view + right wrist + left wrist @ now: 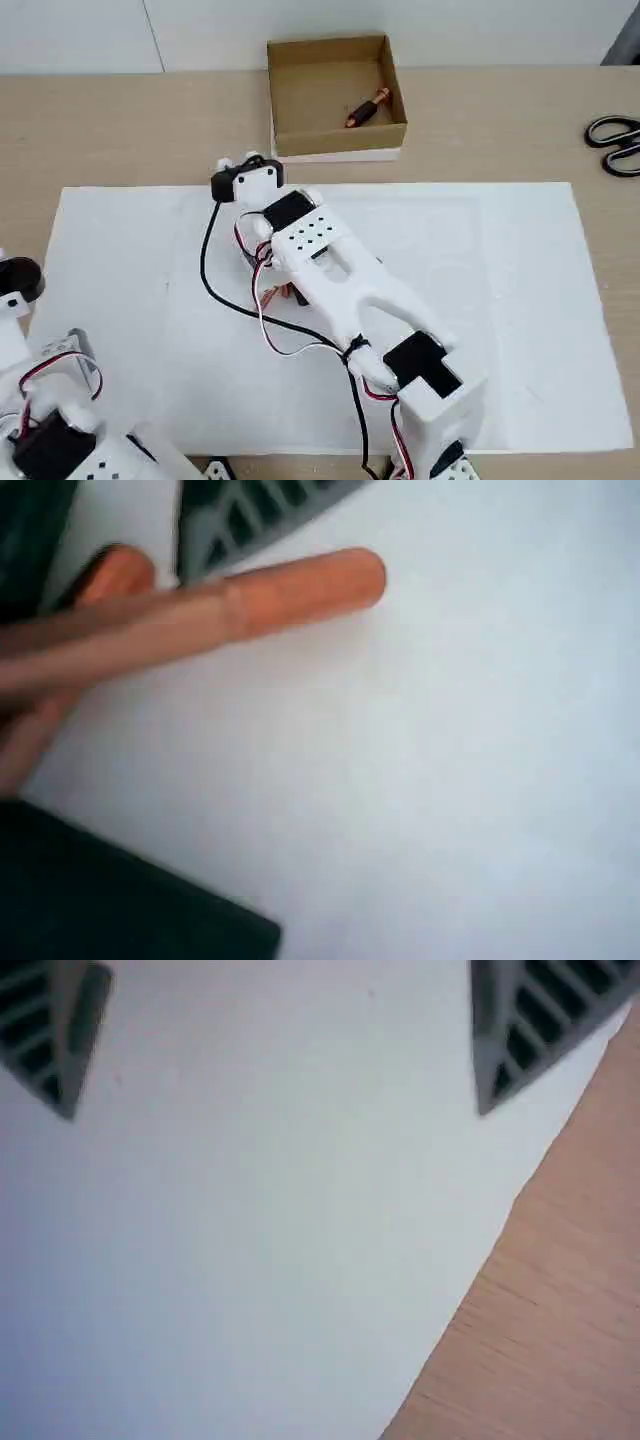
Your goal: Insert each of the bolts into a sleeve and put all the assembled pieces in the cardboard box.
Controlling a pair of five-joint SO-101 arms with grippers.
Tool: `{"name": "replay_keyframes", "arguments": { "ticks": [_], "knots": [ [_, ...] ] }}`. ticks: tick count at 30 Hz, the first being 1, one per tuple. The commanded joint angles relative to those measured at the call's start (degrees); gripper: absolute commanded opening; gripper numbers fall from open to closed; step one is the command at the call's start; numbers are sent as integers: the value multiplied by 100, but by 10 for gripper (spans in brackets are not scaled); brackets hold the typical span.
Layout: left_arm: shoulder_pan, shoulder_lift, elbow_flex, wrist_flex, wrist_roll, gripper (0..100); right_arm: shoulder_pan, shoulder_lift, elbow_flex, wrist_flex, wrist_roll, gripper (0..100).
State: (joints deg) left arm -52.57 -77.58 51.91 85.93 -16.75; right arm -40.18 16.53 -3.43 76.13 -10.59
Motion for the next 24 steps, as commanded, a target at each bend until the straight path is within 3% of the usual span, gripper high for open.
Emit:
{"name": "replay_keyframes", "arguments": {
  "ticks": [1,24],
  "knots": [
    [26,-35,-22,-88,-9,243,101,-66,-9,-40,-35,121],
    [26,-35,-22,-88,-9,243,303,-22,580,-215,-53,121]
  ]
}}
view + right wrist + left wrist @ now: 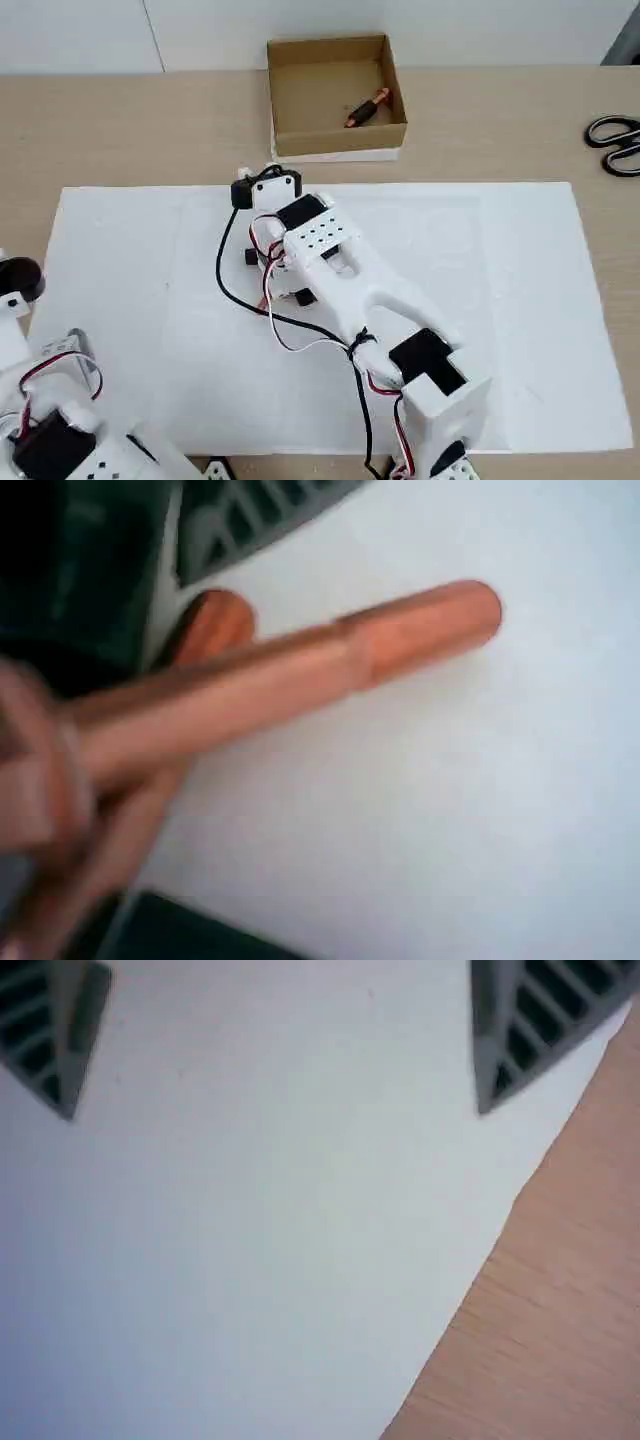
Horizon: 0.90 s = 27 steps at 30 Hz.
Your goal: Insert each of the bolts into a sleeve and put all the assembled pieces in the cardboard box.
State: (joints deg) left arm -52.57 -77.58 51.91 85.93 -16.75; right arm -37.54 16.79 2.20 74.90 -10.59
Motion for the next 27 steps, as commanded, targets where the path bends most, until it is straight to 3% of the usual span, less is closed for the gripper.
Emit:
{"name": "replay_keyframes", "arguments": {
  "ticks": [1,20,25,27],
  "knots": [
    [26,-35,-22,-88,-9,243,31,-48,26,-110,-53,121],
    [26,-35,-22,-88,-9,243,4,840,-202,-321,-18,117],
    [26,-35,-22,-88,-9,243,13,840,-202,-321,-18,0],
    [26,-35,-22,-88,-9,243,40,840,-202,-303,-9,13]
  ]
}}
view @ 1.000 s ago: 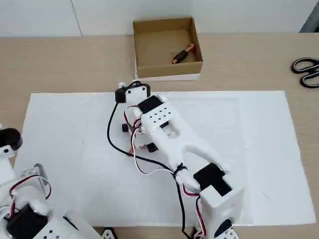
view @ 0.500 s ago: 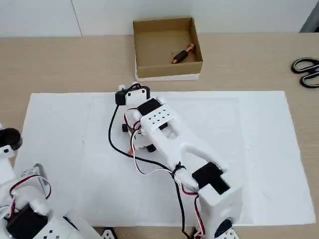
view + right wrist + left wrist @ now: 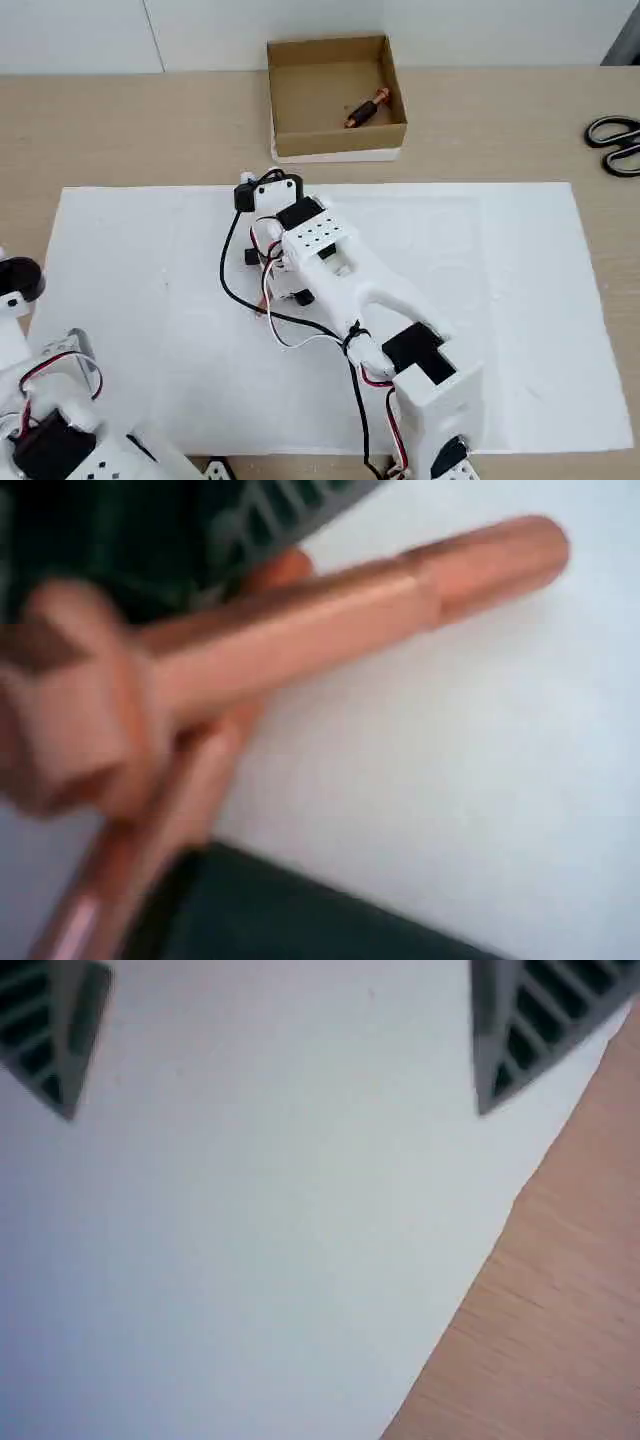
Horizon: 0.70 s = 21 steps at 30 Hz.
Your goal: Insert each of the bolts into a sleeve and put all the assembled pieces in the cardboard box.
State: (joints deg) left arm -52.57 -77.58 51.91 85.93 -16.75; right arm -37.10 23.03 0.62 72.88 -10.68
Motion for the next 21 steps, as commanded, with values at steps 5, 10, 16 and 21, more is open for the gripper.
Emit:
{"name": "replay_keyframes", "arguments": {
  "ticks": [5,10,16,21],
  "knots": [
    [26,-35,-22,-88,-9,243,180,-84,-501,602,220,4],
    [26,-35,-22,-88,-9,243,426,-804,-1037,1305,378,4],
    [26,-35,-22,-88,-9,243,1253,-1464,-1196,1798,422,4],
    [26,-35,-22,-88,-9,243,1974,-1815,-1284,2202,651,4]
  ]
}}
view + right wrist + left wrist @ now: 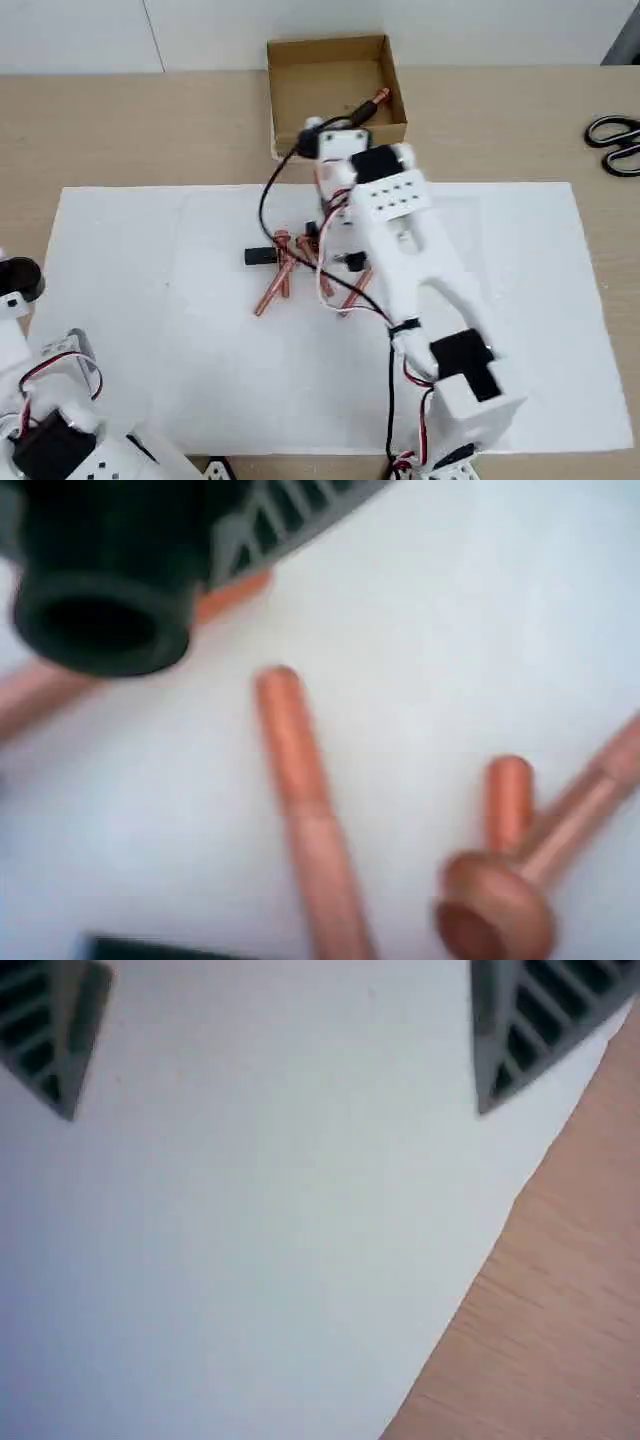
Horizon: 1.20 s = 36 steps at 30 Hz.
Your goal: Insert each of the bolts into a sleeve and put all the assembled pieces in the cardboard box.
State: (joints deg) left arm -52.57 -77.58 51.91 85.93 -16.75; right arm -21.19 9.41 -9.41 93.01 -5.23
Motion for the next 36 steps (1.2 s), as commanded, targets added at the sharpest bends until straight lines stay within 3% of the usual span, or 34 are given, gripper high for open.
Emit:
{"name": "replay_keyframes", "arguments": {
  "ticks": [1,12,28,34,36],
  "knots": [
    [26,-35,-22,-88,-9,243,514,-462,-255,224,105,4],
    [26,-35,-22,-88,-9,243,1385,426,686,-374,105,5],
    [26,-35,-22,-88,-9,243,1385,1191,677,-435,105,10],
    [26,-35,-22,-88,-9,243,1376,1200,668,-391,105,139],
    [26,-35,-22,-88,-9,243,1376,1200,668,-391,105,135]
  ]
}}
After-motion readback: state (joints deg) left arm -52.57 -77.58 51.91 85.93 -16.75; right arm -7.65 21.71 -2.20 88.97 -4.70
